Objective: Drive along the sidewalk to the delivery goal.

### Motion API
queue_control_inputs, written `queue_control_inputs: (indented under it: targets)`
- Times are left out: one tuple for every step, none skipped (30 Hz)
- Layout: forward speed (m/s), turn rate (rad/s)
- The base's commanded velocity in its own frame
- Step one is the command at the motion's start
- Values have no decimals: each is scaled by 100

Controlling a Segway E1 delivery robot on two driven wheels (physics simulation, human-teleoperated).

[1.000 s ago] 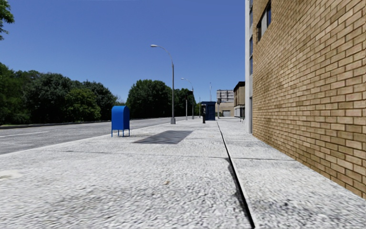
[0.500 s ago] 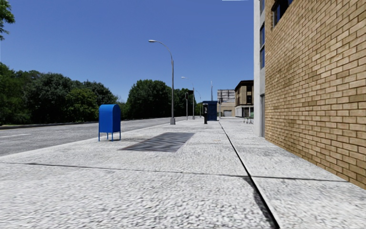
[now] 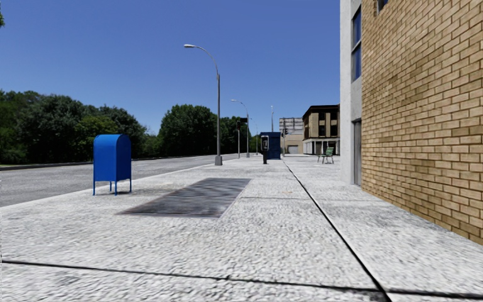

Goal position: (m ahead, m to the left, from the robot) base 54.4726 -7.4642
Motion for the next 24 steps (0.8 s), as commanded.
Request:
queue_control_inputs:
  targets:
    - [200,-30]
    - [200,-31]
    - [200,-32]
    - [200,-33]
    - [200,-33]
    - [200,-33]
    - [200,-33]
    - [200,-33]
    - [200,-33]
    - [200,-33]
    - [200,-33]
    - [200,-33]
    - [200,-33]
    - [200,-33]
    - [200,-33]
    - [200,-33]
    - [200,-33]
    - [200,-33]
    - [200,-33]
    - [200,-33]
    - [200,-33]
    - [200,-33]
    - [200,-33]
    - [200,-33]
